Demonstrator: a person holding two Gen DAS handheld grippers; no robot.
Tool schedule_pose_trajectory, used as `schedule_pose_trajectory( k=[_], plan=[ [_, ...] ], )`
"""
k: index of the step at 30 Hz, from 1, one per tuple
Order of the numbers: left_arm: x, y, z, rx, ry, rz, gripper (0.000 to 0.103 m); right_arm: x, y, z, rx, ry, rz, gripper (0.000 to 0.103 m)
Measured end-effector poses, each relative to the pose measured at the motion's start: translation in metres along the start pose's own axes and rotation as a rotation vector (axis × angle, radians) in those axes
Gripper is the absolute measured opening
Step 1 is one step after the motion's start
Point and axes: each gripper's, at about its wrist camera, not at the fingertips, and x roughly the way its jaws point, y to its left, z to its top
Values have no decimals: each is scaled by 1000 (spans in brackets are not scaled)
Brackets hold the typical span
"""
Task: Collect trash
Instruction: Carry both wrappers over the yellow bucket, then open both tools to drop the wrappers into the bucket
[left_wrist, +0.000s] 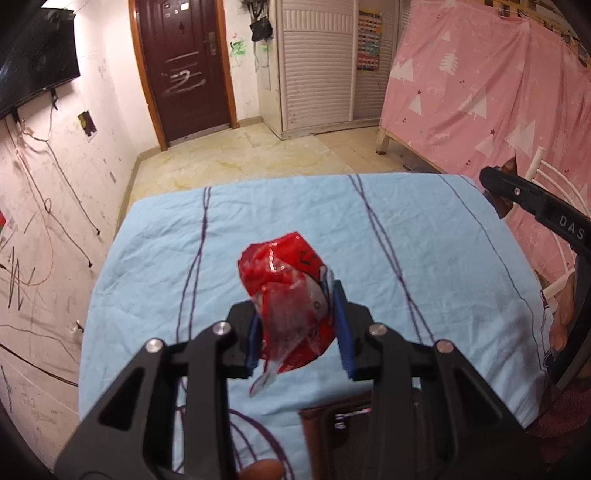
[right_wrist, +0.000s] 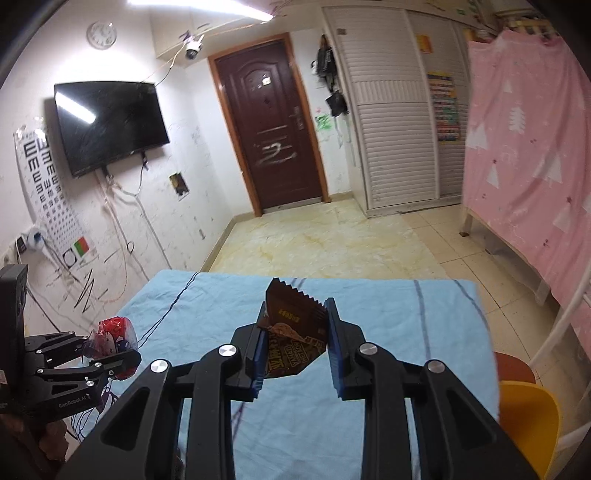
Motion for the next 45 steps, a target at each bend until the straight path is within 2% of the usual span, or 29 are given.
schedule_pose_trajectory(
  k=[5,12,16,22,32,35,37,39,45],
  plan=[
    [-6,-32,5,51,-9,-10,32,-36,-36,-9,50,-65,-56,22],
    [-16,-89,13,137,-22,-52,32,-94,-102,-27,123,-147,-193,22],
    [-18,-122,15,184,-25,-75,32,-117,-139,-41,176,-165,-251,22],
    [-20,-171,18,255,-24,-92,32,-130,-177,-63,213,-151,-330,22],
    [-18,-245,23,365,-2,-108,32,-119,-224,-93,299,-102,-321,22],
    [-14,-271,24,407,15,-112,32,-110,-232,-98,318,-71,-305,28],
    [-10,-286,24,435,24,-113,32,-108,-236,-100,330,-68,-295,42],
    [-7,-302,24,456,27,-113,32,-108,-240,-102,344,-69,-276,47],
    [5,-331,21,490,40,-135,32,-122,-253,-106,384,-100,-292,48]
  ],
)
